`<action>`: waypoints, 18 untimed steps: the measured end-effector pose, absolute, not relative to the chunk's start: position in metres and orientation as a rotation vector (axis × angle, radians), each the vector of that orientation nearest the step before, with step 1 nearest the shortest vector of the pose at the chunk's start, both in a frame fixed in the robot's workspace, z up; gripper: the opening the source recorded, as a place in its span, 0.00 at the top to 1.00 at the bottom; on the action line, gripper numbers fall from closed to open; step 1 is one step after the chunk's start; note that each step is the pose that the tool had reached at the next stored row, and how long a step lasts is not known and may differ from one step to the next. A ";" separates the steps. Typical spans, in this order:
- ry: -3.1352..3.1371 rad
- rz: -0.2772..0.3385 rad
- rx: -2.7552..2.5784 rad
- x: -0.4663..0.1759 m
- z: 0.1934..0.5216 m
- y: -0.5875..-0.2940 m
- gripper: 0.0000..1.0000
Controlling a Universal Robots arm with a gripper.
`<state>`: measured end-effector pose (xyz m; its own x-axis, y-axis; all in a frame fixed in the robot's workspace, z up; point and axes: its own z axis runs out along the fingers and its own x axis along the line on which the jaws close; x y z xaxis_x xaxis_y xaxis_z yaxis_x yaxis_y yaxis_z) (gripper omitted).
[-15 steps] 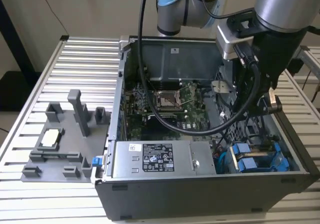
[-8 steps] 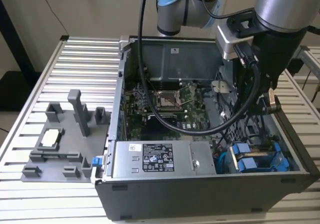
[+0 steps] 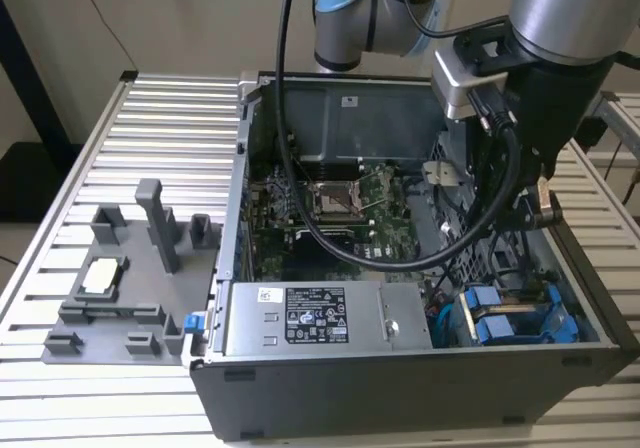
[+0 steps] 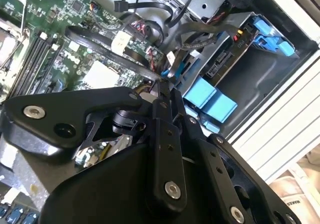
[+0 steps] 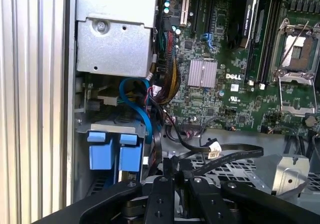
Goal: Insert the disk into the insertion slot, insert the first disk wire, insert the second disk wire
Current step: 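Insert the second disk wire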
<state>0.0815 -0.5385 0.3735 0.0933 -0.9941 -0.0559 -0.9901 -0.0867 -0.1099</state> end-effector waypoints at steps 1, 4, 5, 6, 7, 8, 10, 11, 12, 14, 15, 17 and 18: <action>2.038 -0.049 -2.231 0.082 0.373 -0.540 0.83; 2.039 -0.047 -2.232 0.084 0.373 -0.548 0.83; 2.040 -0.046 -2.232 0.084 0.372 -0.550 0.83; 2.040 -0.046 -2.233 0.085 0.372 -0.553 0.83; 2.040 -0.045 -2.233 0.086 0.372 -0.555 0.83; 2.041 -0.044 -2.233 0.087 0.372 -0.557 0.83; 2.041 -0.043 -2.234 0.089 0.371 -0.562 0.83; 2.042 -0.042 -2.234 0.090 0.371 -0.565 0.83; 2.042 -0.041 -2.234 0.090 0.370 -0.567 0.83; 2.043 -0.040 -2.235 0.092 0.370 -0.571 0.83; 2.043 -0.040 -2.235 0.093 0.370 -0.573 0.83; 2.045 -0.036 -2.237 0.096 0.369 -0.574 0.83; 2.046 -0.034 -2.237 0.099 0.368 -0.574 0.83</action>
